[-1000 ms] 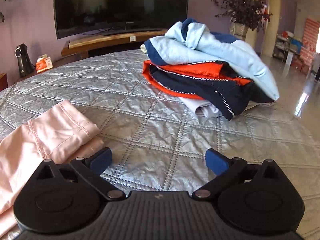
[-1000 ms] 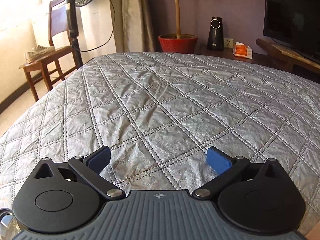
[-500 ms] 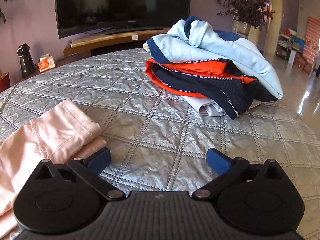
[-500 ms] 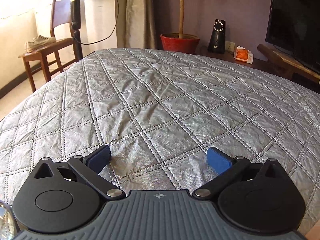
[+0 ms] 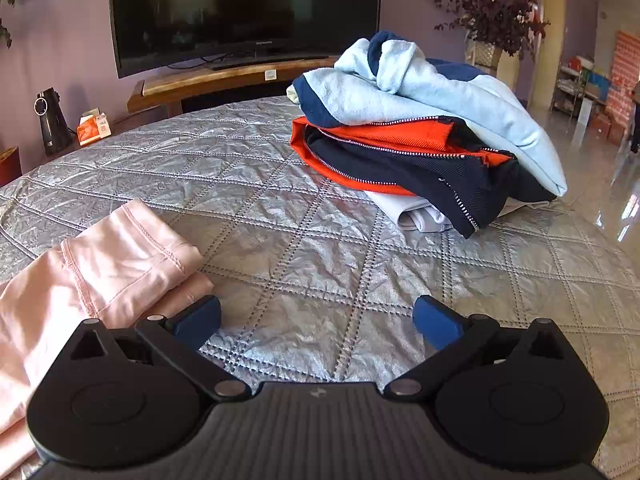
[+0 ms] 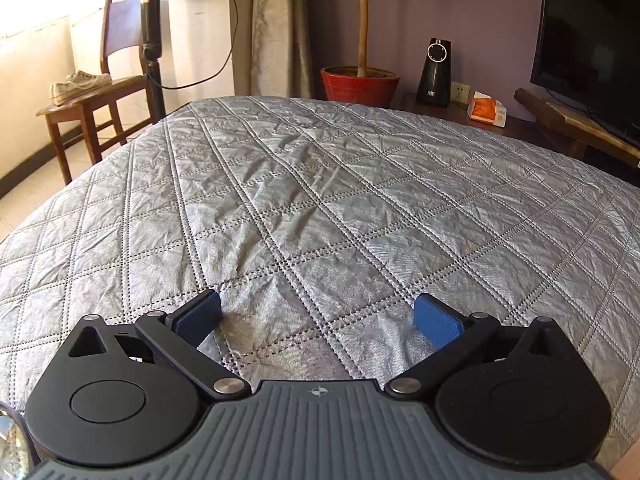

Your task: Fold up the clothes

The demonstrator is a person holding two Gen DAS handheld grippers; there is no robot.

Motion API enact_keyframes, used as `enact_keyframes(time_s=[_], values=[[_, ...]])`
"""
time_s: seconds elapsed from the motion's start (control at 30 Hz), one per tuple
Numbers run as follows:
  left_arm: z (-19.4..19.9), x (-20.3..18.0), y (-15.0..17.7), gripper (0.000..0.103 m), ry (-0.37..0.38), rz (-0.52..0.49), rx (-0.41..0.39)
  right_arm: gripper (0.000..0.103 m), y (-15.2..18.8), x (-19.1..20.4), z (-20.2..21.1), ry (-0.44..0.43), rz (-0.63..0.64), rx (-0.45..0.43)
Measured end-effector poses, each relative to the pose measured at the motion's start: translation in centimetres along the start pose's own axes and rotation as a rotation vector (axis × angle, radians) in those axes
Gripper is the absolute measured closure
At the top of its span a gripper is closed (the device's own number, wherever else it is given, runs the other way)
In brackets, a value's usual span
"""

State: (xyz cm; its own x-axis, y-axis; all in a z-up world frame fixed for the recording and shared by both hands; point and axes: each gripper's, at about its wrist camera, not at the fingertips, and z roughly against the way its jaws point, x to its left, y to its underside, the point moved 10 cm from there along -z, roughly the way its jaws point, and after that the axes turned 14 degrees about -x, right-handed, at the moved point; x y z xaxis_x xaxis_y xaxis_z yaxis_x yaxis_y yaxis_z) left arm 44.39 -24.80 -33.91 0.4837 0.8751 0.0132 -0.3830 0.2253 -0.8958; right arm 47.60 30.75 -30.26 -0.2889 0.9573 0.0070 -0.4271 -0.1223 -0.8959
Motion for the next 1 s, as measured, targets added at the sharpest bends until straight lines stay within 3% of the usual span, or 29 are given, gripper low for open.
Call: enact_keyframes(time_s=[1.0], values=[[0.10, -0.10, -0.12, 0.000, -0.001, 0.001, 0.000, 0.000, -0.02, 0.02, -0.05, 0.000, 0.000, 0.000]])
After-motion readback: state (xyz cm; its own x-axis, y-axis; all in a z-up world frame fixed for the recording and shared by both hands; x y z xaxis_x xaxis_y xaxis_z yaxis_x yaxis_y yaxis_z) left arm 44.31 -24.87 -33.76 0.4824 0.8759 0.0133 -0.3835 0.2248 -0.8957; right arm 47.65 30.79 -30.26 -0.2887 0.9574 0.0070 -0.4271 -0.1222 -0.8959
